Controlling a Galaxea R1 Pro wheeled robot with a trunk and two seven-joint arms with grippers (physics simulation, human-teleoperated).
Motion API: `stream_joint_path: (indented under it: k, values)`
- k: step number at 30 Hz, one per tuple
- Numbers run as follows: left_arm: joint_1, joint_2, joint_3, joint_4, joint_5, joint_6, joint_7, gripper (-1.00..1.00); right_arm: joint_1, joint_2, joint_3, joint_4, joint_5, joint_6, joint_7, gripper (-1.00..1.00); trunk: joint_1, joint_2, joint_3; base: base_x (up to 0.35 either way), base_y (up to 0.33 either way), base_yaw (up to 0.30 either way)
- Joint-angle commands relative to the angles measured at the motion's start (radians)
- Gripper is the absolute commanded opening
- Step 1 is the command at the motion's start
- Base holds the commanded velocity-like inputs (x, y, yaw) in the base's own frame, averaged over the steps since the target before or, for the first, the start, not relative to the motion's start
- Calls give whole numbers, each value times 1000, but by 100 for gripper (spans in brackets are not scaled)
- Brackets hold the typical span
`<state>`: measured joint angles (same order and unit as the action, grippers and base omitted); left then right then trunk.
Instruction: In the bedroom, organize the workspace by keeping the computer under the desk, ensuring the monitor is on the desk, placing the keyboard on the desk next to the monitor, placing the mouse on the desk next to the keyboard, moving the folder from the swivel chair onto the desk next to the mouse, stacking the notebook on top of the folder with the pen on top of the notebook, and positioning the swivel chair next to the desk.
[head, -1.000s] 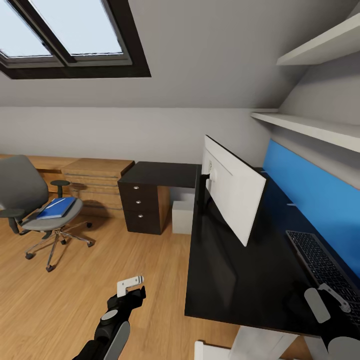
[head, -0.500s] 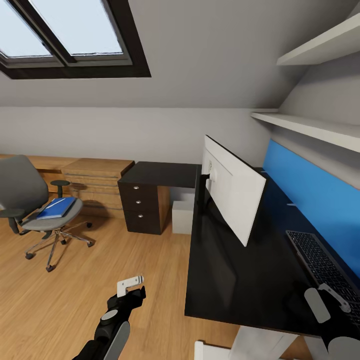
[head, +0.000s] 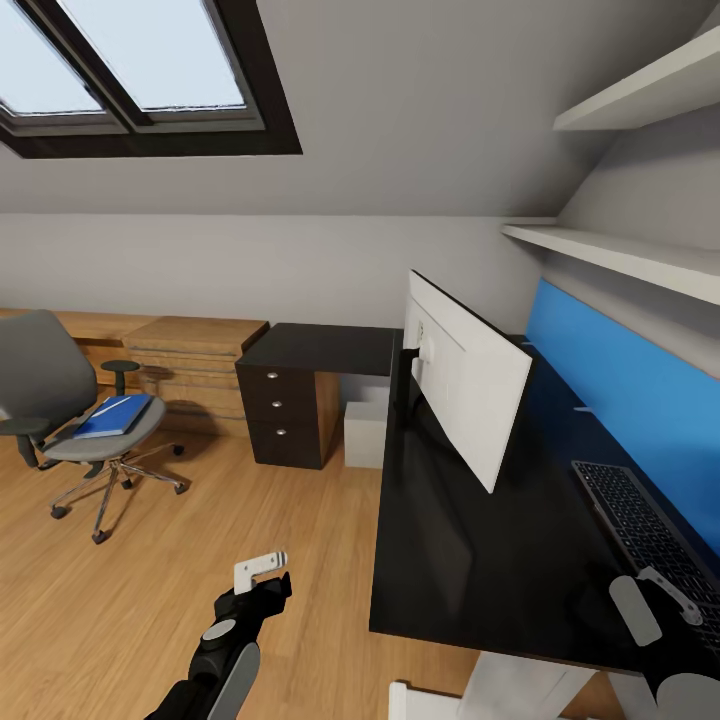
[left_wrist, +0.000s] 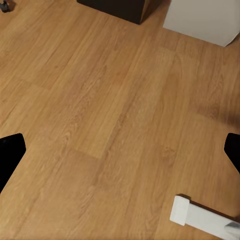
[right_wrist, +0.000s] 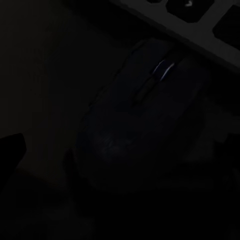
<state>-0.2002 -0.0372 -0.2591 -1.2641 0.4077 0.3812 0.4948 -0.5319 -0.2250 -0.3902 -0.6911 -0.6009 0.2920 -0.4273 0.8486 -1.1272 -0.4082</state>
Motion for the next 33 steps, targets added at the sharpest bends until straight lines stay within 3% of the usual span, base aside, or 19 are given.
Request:
stream_joint_path:
  k: [1, 13, 33]
  values:
    - [-1, 0, -2, -1, 9, 2, 8, 100, 0, 0, 0, -2, -7, 4, -5, 100, 0, -1, -1, 0, 0, 0]
    - [-1, 0, -2, -2, 8, 2, 9, 100, 0, -1, -26, -1, -6, 5, -5, 100, 0, -1, -1, 0, 0, 0]
    - [-1, 0, -1, -2, 8, 2, 10, 100, 0, 1, -30, -1, -5, 6, -5, 100, 0, -1, -1, 0, 0, 0]
